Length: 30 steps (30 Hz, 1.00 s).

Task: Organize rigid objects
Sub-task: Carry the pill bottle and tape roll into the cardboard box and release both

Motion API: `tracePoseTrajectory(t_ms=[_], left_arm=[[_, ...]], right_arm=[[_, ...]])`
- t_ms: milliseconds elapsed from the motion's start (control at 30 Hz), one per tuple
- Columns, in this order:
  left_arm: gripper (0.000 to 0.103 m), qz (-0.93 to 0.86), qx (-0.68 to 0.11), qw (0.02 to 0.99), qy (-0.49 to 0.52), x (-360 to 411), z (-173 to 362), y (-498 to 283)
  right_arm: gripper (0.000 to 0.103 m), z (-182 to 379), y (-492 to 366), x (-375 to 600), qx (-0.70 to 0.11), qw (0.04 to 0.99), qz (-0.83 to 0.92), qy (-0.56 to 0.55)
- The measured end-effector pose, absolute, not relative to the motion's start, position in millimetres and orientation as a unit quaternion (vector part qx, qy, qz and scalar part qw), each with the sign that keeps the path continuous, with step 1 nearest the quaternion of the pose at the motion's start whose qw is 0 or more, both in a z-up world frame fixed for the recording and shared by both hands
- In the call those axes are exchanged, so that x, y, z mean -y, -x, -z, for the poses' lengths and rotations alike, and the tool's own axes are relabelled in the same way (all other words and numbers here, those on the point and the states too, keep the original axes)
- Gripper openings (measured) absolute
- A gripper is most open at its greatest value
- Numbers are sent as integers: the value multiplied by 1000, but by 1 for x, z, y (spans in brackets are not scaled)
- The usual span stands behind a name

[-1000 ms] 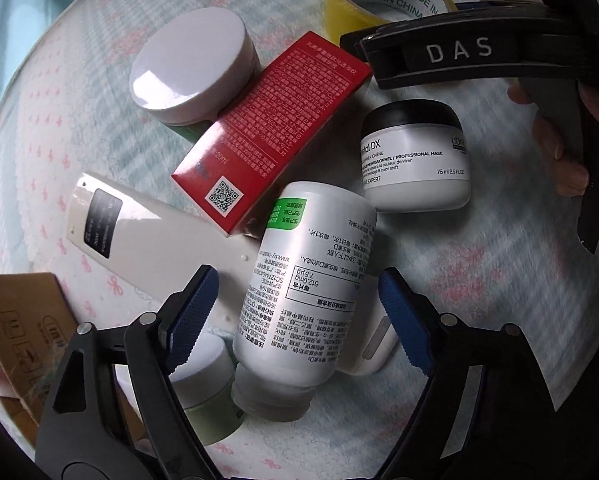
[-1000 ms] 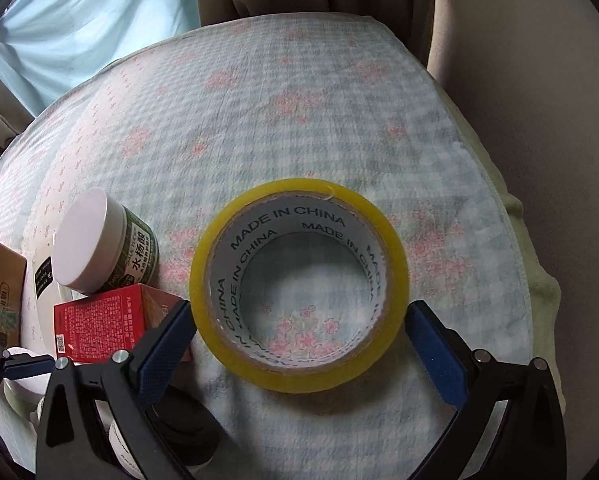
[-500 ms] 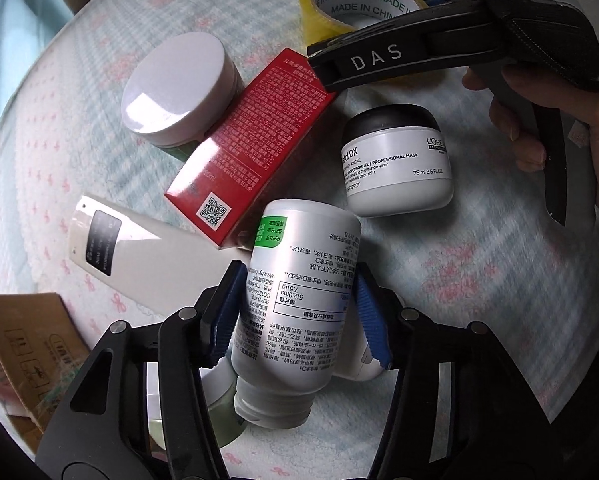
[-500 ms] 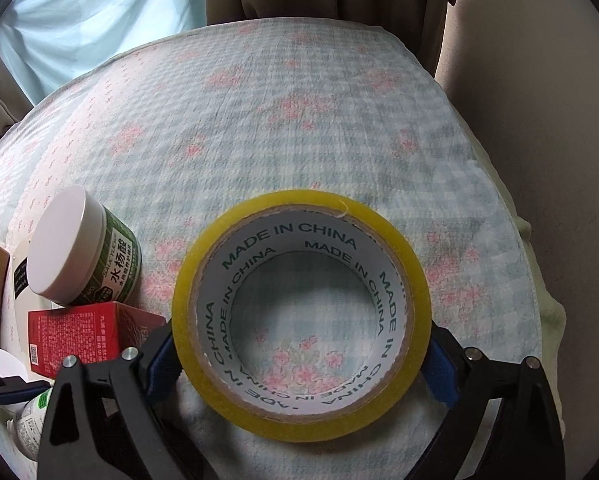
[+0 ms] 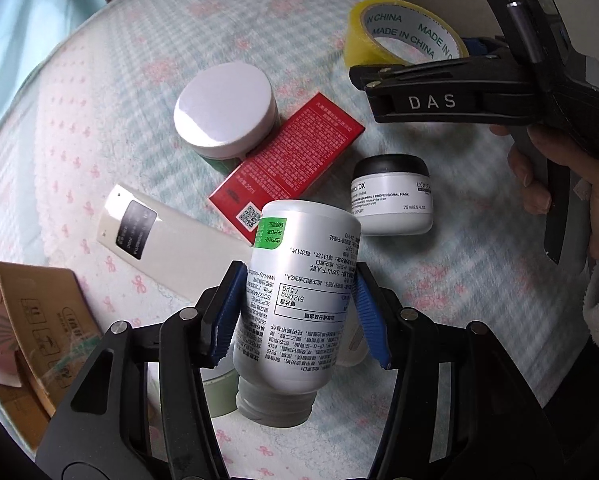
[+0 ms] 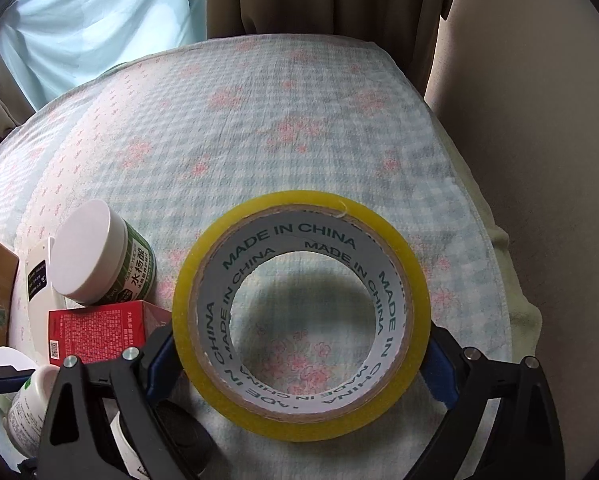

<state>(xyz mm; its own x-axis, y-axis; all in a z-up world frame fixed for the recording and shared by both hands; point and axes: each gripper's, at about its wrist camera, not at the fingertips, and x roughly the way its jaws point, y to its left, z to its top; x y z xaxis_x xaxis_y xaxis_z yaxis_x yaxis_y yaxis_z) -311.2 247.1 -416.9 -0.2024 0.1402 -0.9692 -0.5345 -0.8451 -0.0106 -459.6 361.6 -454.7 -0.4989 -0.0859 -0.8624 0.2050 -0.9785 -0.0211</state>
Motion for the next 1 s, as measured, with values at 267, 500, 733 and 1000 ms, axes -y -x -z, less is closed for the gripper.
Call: tracePoseTrajectory(t_ms=[267, 500, 733, 1000], left_arm=[[50, -779, -111, 208, 581, -227, 370, 311], [50, -804, -68, 194, 558, -198, 307, 292], [50, -835, -23, 168, 524, -142, 234, 278], [50, -857, -5, 147, 493, -47, 184, 275]], right_arm=[[95, 406, 437, -360, -61, 86, 872, -479], [95, 338, 407, -352, -61, 87, 880, -462], [95, 256, 386, -318, -74, 115, 894, -427], [96, 193, 357, -231, -86, 165, 891, -415]])
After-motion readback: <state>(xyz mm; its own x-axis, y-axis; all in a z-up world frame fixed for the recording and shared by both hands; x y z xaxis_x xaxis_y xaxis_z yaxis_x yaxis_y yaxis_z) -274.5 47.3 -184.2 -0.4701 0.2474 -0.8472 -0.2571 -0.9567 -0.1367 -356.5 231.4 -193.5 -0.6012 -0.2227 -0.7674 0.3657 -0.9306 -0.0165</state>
